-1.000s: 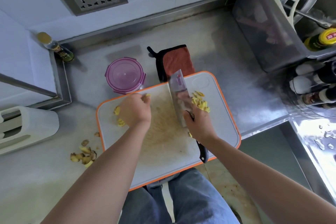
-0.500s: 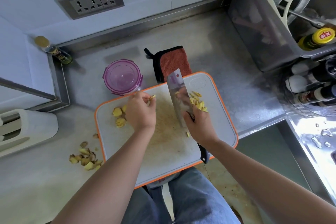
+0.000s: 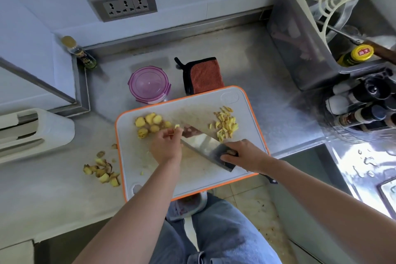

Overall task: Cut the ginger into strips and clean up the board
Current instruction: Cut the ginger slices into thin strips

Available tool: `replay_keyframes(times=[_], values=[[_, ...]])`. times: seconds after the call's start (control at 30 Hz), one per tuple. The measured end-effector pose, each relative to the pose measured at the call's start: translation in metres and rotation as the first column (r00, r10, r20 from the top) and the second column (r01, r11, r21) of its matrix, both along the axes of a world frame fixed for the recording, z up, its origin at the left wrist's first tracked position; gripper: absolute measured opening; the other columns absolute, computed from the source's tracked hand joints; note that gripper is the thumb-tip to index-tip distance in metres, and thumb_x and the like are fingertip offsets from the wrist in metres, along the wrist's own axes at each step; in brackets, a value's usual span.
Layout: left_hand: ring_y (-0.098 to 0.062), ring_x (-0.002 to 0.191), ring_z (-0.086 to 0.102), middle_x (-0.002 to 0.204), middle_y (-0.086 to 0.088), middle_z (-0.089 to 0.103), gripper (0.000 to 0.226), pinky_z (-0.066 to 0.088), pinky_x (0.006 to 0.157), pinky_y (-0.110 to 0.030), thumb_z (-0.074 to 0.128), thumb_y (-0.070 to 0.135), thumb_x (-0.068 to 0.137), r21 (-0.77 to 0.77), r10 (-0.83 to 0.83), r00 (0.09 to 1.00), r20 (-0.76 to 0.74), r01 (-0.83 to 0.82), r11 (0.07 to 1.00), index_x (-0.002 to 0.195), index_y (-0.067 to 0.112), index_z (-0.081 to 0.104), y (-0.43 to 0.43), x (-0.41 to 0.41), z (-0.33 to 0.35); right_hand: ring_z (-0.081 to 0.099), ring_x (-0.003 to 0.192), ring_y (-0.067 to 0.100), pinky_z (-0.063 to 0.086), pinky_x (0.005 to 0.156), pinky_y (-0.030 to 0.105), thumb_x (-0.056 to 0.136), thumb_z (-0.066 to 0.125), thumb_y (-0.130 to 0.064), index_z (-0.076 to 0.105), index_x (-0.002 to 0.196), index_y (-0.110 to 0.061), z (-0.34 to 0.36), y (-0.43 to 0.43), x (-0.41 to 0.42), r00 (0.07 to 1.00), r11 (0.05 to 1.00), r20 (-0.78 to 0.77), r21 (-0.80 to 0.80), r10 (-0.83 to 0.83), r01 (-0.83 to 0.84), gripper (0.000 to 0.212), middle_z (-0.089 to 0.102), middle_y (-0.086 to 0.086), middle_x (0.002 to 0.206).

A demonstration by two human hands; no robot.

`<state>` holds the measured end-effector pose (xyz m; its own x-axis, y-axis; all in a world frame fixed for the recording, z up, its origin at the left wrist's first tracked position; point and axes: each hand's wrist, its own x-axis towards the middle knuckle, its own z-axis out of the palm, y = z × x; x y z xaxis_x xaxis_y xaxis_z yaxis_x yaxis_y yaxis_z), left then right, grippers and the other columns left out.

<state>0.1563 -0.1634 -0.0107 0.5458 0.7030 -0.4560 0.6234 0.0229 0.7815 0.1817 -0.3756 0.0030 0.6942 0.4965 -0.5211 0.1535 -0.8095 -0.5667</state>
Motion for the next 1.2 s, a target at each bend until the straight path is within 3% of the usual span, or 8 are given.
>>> replay_keyframes(times=[0.13,0.2,0.27,0.4,0.6,0.9,1.0,1.2], values=[[-0.005,0.041,0.055,0.065,0.000,0.063,0.016,0.041,0.044,-0.015,0.079,0.020,0.078,-0.161,0.018,0.998,-0.053,-0.026,0.987,0.081,0.009,0.068,-0.006,-0.005,-0.003,0.047,0.055,0.021,0.037,0.054,0.035,0.090,0.060,-0.023,0.055,0.076,-0.004,0.001,-0.012,0.009,0.973,0.986,0.165,0.014,-0.164,0.164,0.024,0.053,0.005,0.060],[-0.004,0.042,0.054,0.064,0.001,0.064,0.015,0.040,0.043,-0.012,0.079,0.019,0.079,-0.213,-0.040,0.994,-0.100,0.018,0.977,0.079,0.010,0.067,-0.008,-0.009,-0.004,0.039,0.053,0.023,0.029,0.051,0.033,0.090,0.057,-0.020,0.050,0.073,-0.002,0.002,-0.012,0.015,0.933,0.958,0.222,0.032,-0.284,0.284,0.026,0.043,0.003,0.055],[-0.006,0.044,0.056,0.064,0.001,0.065,0.015,0.042,0.044,-0.014,0.080,0.020,0.078,-0.206,-0.085,0.989,-0.121,0.059,0.977,0.082,0.009,0.069,-0.010,-0.013,-0.006,0.047,0.060,0.028,0.035,0.052,0.034,0.092,0.055,-0.021,0.055,0.082,-0.001,0.001,-0.007,0.019,0.911,0.945,0.258,0.024,-0.321,0.326,0.023,0.052,0.008,0.061],[-0.009,0.052,0.061,0.066,0.003,0.067,0.012,0.043,0.043,-0.015,0.079,0.020,0.079,-0.137,-0.127,0.983,-0.129,0.109,0.985,0.084,0.011,0.072,-0.012,-0.018,-0.005,0.065,0.078,0.027,0.053,0.067,0.039,0.092,0.052,-0.024,0.066,0.102,-0.011,0.004,0.019,0.009,0.944,0.969,0.225,0.119,-0.241,0.219,0.022,0.071,0.010,0.092],[-0.021,0.069,0.070,0.064,0.004,0.068,0.022,0.057,0.070,-0.036,0.076,0.035,0.081,-0.031,-0.165,0.973,-0.161,0.162,0.986,0.066,0.030,0.060,-0.008,-0.019,-0.008,0.044,0.059,0.026,0.030,0.051,0.030,0.096,0.050,-0.022,0.043,0.077,-0.012,0.010,0.055,-0.012,0.958,0.987,0.235,0.051,-0.162,0.154,0.022,0.044,0.003,0.063],[-0.018,0.069,0.071,0.067,-0.002,0.072,0.024,0.056,0.074,-0.033,0.071,0.028,0.085,-0.156,-0.151,0.971,-0.184,0.123,0.980,0.064,0.025,0.062,-0.022,-0.010,-0.010,0.047,0.064,0.026,0.036,0.055,0.031,0.098,0.045,-0.023,0.043,0.085,-0.014,0.008,0.056,-0.020,0.945,0.989,0.305,-0.052,-0.118,0.141,0.016,0.049,0.003,0.073],[-0.015,0.066,0.070,0.071,-0.003,0.072,0.015,0.051,0.062,-0.026,0.070,0.027,0.085,-0.202,-0.145,0.972,-0.187,0.107,0.974,0.072,0.020,0.066,-0.023,-0.008,-0.017,0.053,0.067,0.027,0.044,0.057,0.034,0.098,0.043,-0.024,0.045,0.089,-0.013,0.007,0.055,-0.017,0.959,0.989,0.270,-0.085,-0.091,0.118,0.014,0.055,0.006,0.076],[-0.014,0.056,0.067,0.062,-0.003,0.070,0.016,0.050,0.066,-0.028,0.072,0.021,0.085,-0.338,-0.158,0.973,-0.167,0.094,0.936,0.082,0.005,0.071,-0.017,-0.006,-0.030,0.042,0.058,0.023,0.030,0.051,0.029,0.097,0.042,-0.020,0.038,0.082,-0.014,0.013,0.064,-0.016,0.940,0.989,0.317,-0.035,-0.125,0.144,0.017,0.043,0.001,0.065]])
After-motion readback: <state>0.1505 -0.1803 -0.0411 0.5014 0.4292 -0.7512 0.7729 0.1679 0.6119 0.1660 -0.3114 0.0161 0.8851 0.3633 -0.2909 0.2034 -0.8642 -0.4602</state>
